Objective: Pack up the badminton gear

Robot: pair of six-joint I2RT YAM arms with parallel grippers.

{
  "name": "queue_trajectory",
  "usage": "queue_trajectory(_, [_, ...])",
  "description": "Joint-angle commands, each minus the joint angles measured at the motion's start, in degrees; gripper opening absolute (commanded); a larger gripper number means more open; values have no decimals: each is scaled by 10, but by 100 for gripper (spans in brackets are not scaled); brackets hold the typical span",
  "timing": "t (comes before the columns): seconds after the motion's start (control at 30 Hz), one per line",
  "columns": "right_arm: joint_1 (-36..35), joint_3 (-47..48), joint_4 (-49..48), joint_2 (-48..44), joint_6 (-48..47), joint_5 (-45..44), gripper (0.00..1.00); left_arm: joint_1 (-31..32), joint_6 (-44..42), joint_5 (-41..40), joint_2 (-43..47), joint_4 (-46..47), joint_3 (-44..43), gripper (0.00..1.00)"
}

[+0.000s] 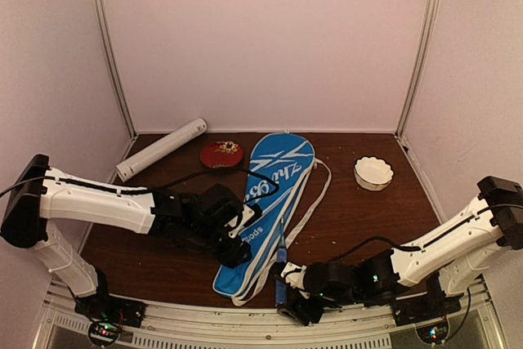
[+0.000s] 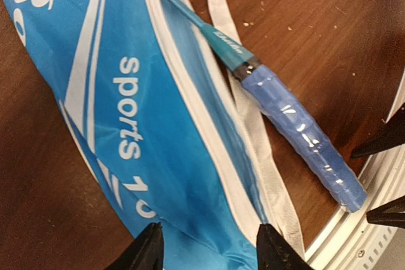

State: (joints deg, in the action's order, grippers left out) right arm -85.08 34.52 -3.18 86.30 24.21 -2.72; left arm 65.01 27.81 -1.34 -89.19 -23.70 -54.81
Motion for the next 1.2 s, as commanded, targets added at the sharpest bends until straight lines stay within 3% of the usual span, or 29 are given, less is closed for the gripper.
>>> queue_trajectory(0.0, [-4, 17, 16, 8, 17, -50, 66, 37, 40, -27, 3, 24, -2, 52])
queue_trajectory(0.3, [-4, 30, 29, 25, 30, -68, 60, 92, 119, -93, -58, -98, -56, 53])
queue_trajectory(0.6, [-4, 50, 46, 37, 34, -80, 54, 110, 127, -79, -102, -122, -82, 48])
queue_trajectory(0.77, [-4, 62, 59, 40, 34, -91, 51, 110, 123, -84, -121, -140, -99, 40])
queue_trajectory(1.17, [-3, 96, 80, 40, 27, -141, 39, 110, 99, -38, -101, -89, -63, 4])
